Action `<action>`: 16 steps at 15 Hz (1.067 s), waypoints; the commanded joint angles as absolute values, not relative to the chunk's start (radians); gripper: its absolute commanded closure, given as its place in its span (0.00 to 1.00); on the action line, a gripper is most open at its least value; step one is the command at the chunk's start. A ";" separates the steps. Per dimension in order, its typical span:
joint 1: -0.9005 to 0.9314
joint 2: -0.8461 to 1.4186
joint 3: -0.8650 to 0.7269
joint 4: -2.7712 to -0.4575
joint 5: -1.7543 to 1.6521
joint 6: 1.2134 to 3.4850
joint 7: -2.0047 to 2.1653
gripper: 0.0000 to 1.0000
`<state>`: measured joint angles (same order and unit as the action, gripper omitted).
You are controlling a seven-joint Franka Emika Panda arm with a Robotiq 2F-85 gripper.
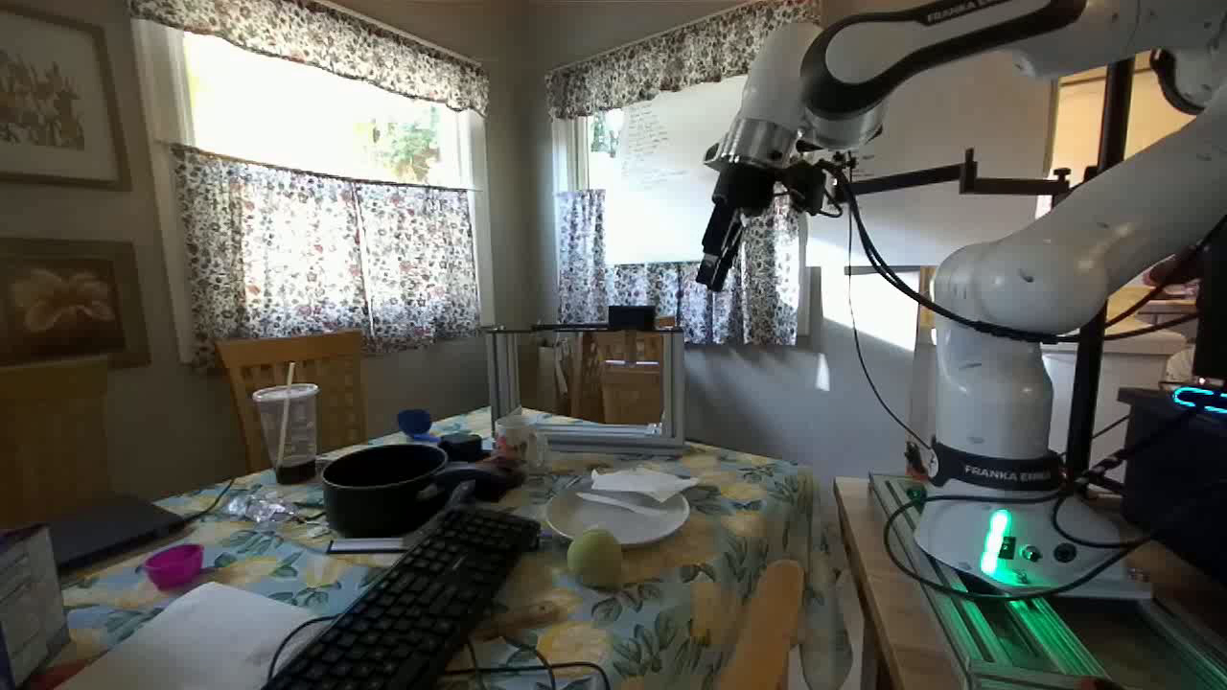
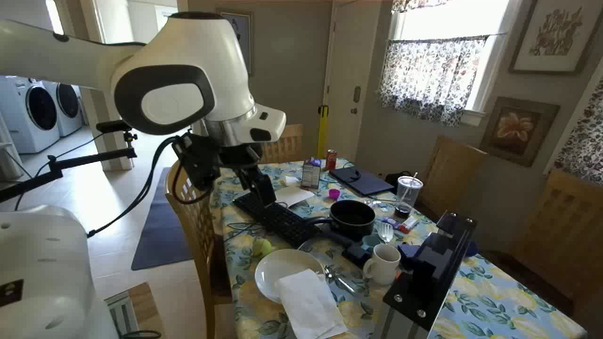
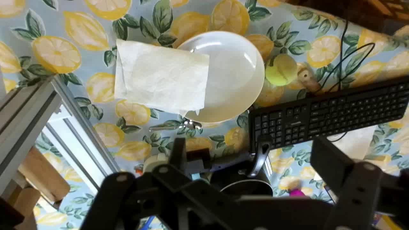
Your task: Use the paper towel to wipe the keyboard
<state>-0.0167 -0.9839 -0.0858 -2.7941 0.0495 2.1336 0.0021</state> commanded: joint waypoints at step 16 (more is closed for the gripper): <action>-0.033 -0.906 -0.080 -2.809 0.059 2.193 0.007 0.00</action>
